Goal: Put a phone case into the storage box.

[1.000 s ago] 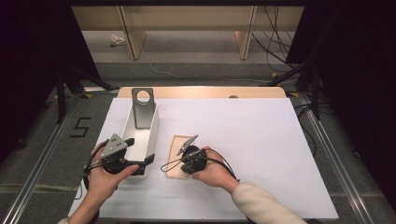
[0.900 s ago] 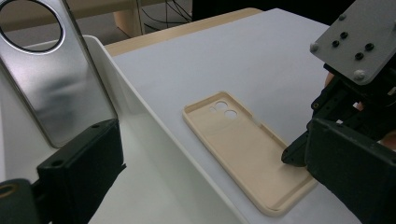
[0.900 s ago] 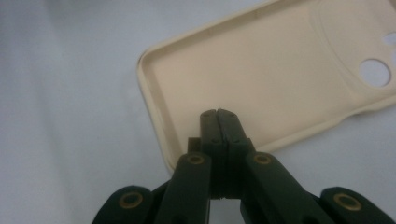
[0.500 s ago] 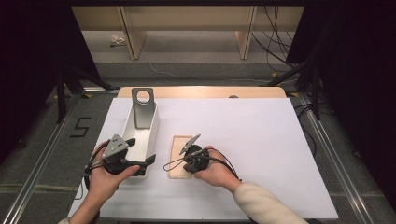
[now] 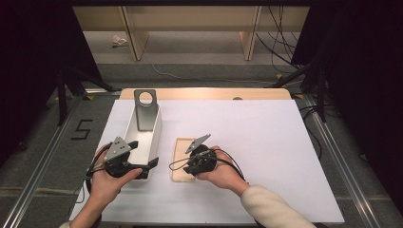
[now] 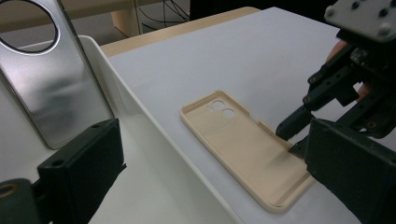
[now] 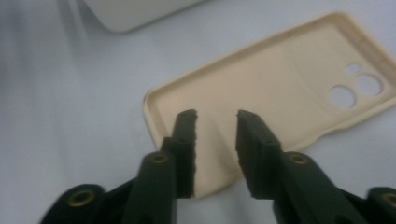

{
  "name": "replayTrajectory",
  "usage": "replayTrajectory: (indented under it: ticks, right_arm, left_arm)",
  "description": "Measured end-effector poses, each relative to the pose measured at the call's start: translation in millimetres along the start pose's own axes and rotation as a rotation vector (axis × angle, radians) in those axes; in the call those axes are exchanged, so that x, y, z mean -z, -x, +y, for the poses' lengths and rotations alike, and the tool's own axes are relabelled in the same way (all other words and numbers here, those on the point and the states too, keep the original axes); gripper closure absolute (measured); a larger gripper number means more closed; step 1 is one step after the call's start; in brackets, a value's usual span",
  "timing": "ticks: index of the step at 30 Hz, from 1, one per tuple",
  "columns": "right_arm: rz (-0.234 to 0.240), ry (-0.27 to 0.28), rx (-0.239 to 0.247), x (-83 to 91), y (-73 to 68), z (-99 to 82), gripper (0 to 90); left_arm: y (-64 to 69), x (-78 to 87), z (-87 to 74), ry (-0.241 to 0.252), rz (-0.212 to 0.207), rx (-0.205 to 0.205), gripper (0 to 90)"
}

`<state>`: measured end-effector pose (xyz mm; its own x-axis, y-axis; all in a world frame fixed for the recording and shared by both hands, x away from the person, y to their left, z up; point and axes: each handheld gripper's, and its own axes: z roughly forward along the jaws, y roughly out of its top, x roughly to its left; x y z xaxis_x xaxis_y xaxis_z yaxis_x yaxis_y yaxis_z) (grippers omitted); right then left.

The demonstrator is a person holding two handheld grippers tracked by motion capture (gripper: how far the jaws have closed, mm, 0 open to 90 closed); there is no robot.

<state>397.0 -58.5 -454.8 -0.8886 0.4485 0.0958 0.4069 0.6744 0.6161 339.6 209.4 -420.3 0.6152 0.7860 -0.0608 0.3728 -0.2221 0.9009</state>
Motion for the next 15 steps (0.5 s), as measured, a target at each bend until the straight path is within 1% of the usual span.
replayTrajectory:
  ticks: [2, 4, 5, 8, 9, 11, 14, 15]
  right_arm:
    - [-0.013, 0.036, -0.001, 7.1, 2.3, -0.4, 53.0]
    - [-0.028, 0.064, 0.009, 14.2, 5.3, -2.6, 44.4]
    - [-0.034, 0.075, 0.004, 17.8, 7.2, -4.2, 39.2]
    - [-0.050, 0.108, 0.001, 29.1, 13.6, -11.1, 29.2]
    - [-0.056, 0.119, -0.004, 32.8, 15.8, -13.8, 26.3]
    - [-0.059, 0.133, -0.018, 41.0, 20.3, -19.5, 23.5]
    - [-0.089, 0.153, -0.035, 53.8, 26.0, -28.9, 17.8]
    - [-0.096, 0.160, -0.041, 58.2, 28.4, -32.2, 17.9]
  left_arm:
    - [0.3, 0.1, 0.2, 0.000, -0.001, -0.003, 4.3]
    - [0.9, 0.1, 0.3, -0.001, -0.002, -0.005, 4.3]
    - [1.2, 0.0, 0.4, -0.002, -0.004, -0.007, 4.5]
    - [2.0, -0.4, 0.2, -0.006, -0.008, -0.013, 4.6]
    - [2.2, -0.6, 0.2, -0.005, -0.008, -0.013, 4.7]
    - [2.3, -0.7, 0.4, -0.004, -0.014, -0.012, 5.0]
    - [3.0, -1.1, 0.3, -0.006, -0.016, -0.018, 5.3]
    - [3.3, -1.2, 0.1, -0.007, -0.018, -0.017, 5.3]
